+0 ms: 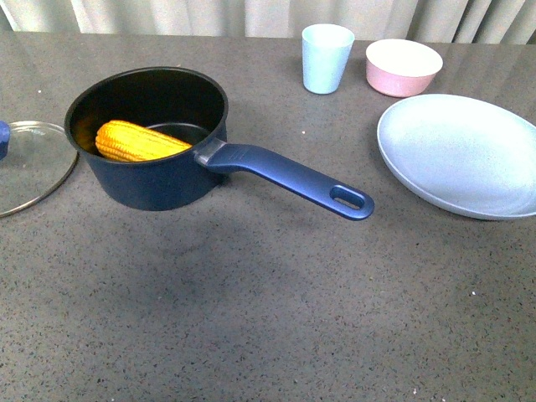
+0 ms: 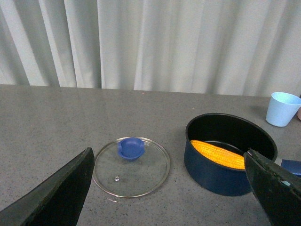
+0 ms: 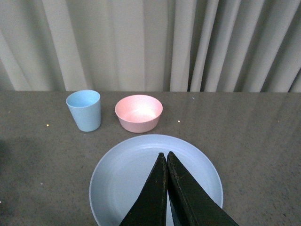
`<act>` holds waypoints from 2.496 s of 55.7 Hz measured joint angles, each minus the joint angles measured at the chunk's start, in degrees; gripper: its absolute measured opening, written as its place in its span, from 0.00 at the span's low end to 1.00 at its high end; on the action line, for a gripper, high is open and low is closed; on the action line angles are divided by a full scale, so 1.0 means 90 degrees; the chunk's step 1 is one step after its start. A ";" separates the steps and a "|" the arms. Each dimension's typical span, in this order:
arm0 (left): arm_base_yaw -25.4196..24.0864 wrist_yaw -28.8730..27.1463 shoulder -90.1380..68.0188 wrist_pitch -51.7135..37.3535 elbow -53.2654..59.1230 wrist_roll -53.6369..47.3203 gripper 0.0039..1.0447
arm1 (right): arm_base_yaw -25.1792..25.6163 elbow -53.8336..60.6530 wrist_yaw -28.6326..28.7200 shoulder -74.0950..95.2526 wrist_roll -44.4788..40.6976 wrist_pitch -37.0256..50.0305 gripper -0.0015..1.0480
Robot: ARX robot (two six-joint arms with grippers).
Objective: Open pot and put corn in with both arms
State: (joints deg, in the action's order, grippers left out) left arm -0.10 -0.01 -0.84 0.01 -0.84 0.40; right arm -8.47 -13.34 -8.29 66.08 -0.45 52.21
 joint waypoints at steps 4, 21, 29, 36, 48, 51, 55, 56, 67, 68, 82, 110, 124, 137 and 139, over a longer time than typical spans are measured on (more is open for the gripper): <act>0.0000 0.0000 0.0000 0.0000 0.0000 0.0000 0.92 | 0.0092 0.0189 0.0087 -0.0250 0.0002 -0.0075 0.02; 0.0000 0.0000 0.0000 0.0000 0.0000 0.0000 0.92 | 0.0413 0.0823 0.0430 -0.1450 0.0002 -0.0646 0.02; 0.0000 -0.0002 0.0000 0.0000 0.0000 0.0000 0.92 | 0.0884 0.1127 0.0872 -0.1802 0.0005 -0.0597 0.02; 0.0000 -0.0002 0.0000 0.0000 0.0000 0.0000 0.92 | 0.0918 0.1326 0.0942 -0.2164 0.0007 -0.0908 0.02; 0.0000 0.0000 0.0000 0.0000 0.0000 0.0000 0.92 | 0.0928 0.1336 0.0925 -0.3402 0.0007 -0.1970 0.02; 0.0000 0.0000 0.0000 0.0000 0.0000 0.0000 0.92 | 0.0928 0.1336 0.0925 -0.3706 0.0007 -0.2242 0.02; 0.0000 -0.0002 0.0000 0.0000 0.0000 0.0000 0.92 | 0.0928 0.1338 0.0925 -0.4087 0.0007 -0.2579 0.02; 0.0000 -0.0002 0.0000 0.0000 0.0000 0.0000 0.92 | 0.0928 0.1338 0.0925 -0.4192 0.0007 -0.2684 0.02; 0.0000 -0.0002 0.0000 0.0000 0.0000 0.0000 0.92 | 0.0928 0.1338 0.0925 -0.4818 0.0007 -0.3288 0.02; 0.0000 0.0000 0.0000 0.0000 0.0000 0.0000 0.92 | 0.0928 0.1338 0.0925 -0.4903 0.0007 -0.3371 0.02; 0.0000 -0.0002 0.0000 0.0000 0.0000 0.0000 0.92 | 0.0928 0.1338 0.0925 -0.5642 0.0007 -0.4090 0.02; 0.0000 -0.0002 0.0000 0.0000 0.0000 0.0000 0.92 | 0.0928 0.1336 0.0925 -0.7266 0.0007 -0.5763 0.02; 0.0000 -0.0002 0.0000 0.0000 0.0000 0.0000 0.92 | 0.0928 0.1336 0.0923 -0.7300 0.0007 -0.5790 0.02; 0.0000 0.0000 0.0000 0.0000 0.0000 0.0000 0.92 | 0.0928 0.1336 0.0923 -0.7303 0.0007 -0.5792 0.17; 0.0000 -0.0002 0.0000 0.0000 0.0000 0.0000 0.92 | 0.0928 0.1336 0.0923 -0.7303 0.0007 -0.5792 0.23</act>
State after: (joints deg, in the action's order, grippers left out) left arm -0.10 -0.03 -0.84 0.01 -0.84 0.40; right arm -0.12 -1.32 0.01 0.36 -0.38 0.08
